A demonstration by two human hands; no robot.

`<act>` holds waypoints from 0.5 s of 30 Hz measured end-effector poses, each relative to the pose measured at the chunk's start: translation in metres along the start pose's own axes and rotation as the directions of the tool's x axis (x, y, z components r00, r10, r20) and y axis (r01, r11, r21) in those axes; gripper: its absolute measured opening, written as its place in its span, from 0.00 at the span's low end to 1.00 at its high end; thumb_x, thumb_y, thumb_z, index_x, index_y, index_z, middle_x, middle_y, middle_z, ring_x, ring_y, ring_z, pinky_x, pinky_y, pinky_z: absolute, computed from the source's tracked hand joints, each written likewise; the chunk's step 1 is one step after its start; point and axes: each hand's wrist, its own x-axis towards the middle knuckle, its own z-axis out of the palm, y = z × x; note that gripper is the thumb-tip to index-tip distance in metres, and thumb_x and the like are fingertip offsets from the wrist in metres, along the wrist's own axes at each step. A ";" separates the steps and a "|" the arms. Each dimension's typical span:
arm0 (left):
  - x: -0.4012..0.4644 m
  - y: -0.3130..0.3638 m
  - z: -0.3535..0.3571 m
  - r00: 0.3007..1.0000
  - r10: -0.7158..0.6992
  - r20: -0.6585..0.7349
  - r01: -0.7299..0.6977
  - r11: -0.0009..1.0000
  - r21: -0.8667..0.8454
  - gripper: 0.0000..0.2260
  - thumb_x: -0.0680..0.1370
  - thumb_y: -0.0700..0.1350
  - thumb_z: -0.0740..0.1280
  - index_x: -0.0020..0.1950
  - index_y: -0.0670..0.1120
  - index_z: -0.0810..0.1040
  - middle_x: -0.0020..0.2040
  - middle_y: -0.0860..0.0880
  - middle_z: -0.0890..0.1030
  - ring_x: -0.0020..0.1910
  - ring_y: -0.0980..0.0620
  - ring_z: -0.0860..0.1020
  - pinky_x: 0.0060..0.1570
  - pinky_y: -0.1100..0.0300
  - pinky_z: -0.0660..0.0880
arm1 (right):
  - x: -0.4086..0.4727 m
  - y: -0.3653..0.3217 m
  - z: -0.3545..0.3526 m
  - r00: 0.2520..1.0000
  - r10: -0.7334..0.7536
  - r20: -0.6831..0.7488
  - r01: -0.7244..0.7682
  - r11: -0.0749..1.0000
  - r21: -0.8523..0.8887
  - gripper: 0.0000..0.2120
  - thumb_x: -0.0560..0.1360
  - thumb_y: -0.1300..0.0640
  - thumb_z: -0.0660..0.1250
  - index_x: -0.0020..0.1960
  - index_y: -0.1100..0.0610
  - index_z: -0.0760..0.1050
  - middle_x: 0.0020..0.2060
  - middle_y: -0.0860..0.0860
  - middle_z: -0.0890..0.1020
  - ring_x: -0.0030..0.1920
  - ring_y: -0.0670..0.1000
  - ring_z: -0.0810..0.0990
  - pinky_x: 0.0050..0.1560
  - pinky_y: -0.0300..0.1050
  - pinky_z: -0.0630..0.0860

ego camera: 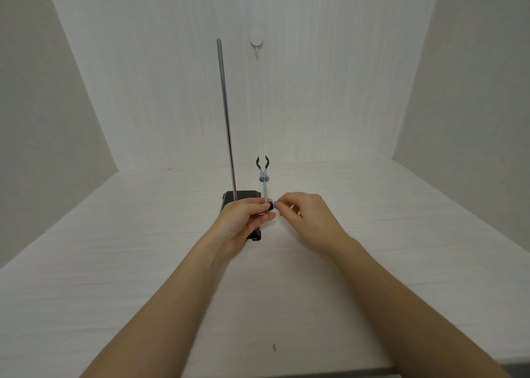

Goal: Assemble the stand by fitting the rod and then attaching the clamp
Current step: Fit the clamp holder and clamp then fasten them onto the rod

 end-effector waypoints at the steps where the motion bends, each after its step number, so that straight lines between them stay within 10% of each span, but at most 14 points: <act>1: -0.001 0.000 0.000 1.000 0.011 0.007 -0.011 1.000 0.019 0.07 0.76 0.33 0.64 0.49 0.38 0.81 0.42 0.46 0.84 0.36 0.57 0.84 0.35 0.70 0.77 | -0.001 -0.002 0.000 0.999 0.034 0.004 -0.034 0.998 0.047 0.14 0.78 0.52 0.60 0.41 0.59 0.78 0.34 0.50 0.79 0.32 0.45 0.73 0.36 0.40 0.68; 5: -0.003 -0.001 0.002 0.997 0.075 0.027 -0.077 0.993 0.090 0.07 0.75 0.33 0.66 0.50 0.38 0.81 0.42 0.46 0.84 0.36 0.55 0.84 0.37 0.69 0.78 | 0.000 -0.008 0.000 0.971 0.231 0.056 -0.237 0.933 0.272 0.18 0.78 0.55 0.57 0.31 0.57 0.73 0.27 0.51 0.75 0.26 0.44 0.69 0.32 0.39 0.66; 11: -0.005 -0.004 0.007 0.987 0.135 0.088 -0.147 0.978 0.147 0.07 0.74 0.34 0.68 0.46 0.43 0.84 0.42 0.47 0.83 0.38 0.55 0.83 0.40 0.69 0.78 | 0.004 -0.007 -0.003 0.809 0.480 0.339 -0.573 0.513 0.639 0.16 0.74 0.58 0.56 0.28 0.57 0.68 0.20 0.49 0.68 0.19 0.47 0.60 0.20 0.35 0.56; 15: -0.002 -0.005 0.005 0.993 0.117 0.031 -0.120 0.986 0.112 0.07 0.75 0.34 0.67 0.50 0.39 0.82 0.46 0.44 0.84 0.39 0.53 0.84 0.39 0.68 0.79 | 0.002 -0.006 0.000 0.914 0.379 0.144 -0.400 0.784 0.475 0.14 0.75 0.49 0.61 0.35 0.55 0.73 0.26 0.50 0.76 0.24 0.48 0.68 0.26 0.39 0.65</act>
